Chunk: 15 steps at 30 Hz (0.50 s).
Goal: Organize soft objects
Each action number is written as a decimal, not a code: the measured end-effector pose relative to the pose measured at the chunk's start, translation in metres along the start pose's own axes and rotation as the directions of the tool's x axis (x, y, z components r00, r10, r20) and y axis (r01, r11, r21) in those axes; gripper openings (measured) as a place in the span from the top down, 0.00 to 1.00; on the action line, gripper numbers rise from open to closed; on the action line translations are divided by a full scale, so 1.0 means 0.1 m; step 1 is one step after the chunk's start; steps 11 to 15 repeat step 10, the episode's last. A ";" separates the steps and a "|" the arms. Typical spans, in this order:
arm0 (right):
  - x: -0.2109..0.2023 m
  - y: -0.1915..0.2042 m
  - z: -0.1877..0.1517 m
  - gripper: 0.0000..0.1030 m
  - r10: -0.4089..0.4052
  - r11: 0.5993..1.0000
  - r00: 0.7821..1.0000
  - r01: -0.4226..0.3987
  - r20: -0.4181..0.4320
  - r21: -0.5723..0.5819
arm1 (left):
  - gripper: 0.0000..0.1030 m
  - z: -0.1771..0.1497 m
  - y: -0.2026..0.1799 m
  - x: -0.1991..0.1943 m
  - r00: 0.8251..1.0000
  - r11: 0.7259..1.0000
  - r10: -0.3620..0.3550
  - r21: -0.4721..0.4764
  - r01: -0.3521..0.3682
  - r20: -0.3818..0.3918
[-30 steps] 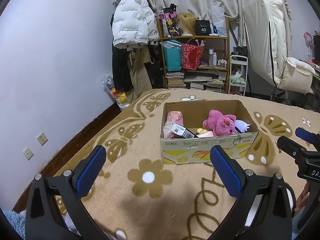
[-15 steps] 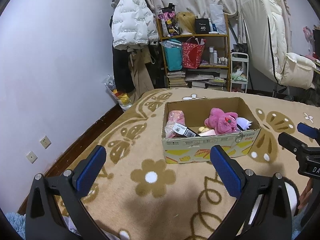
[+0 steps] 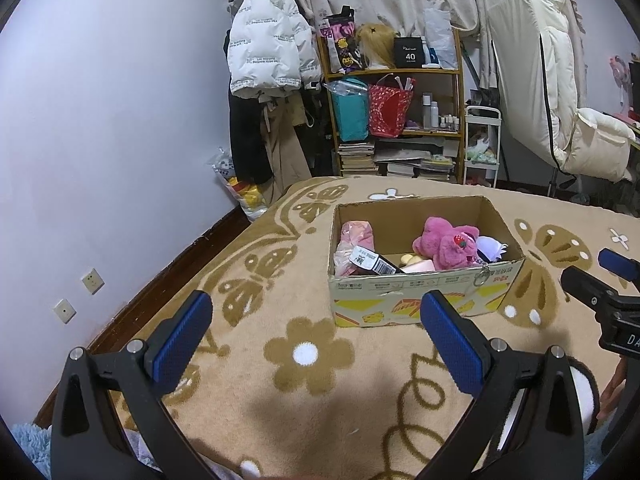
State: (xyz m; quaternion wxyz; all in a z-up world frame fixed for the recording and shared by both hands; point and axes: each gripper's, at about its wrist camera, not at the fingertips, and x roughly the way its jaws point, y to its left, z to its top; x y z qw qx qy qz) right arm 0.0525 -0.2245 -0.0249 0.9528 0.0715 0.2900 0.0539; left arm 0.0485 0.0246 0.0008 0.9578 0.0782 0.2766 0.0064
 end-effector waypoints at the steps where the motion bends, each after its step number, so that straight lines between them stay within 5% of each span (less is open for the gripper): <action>1: 0.01 0.01 0.00 0.00 0.001 1.000 1.000 -0.001 0.001 0.000 | 0.00 0.00 0.00 0.00 1.000 1.000 0.000 -0.001 0.000 -0.002; 15: -0.01 -0.03 -0.02 0.00 0.002 1.000 1.000 -0.002 0.001 -0.004 | 0.00 0.01 -0.01 0.00 1.000 1.000 0.006 -0.007 -0.006 -0.008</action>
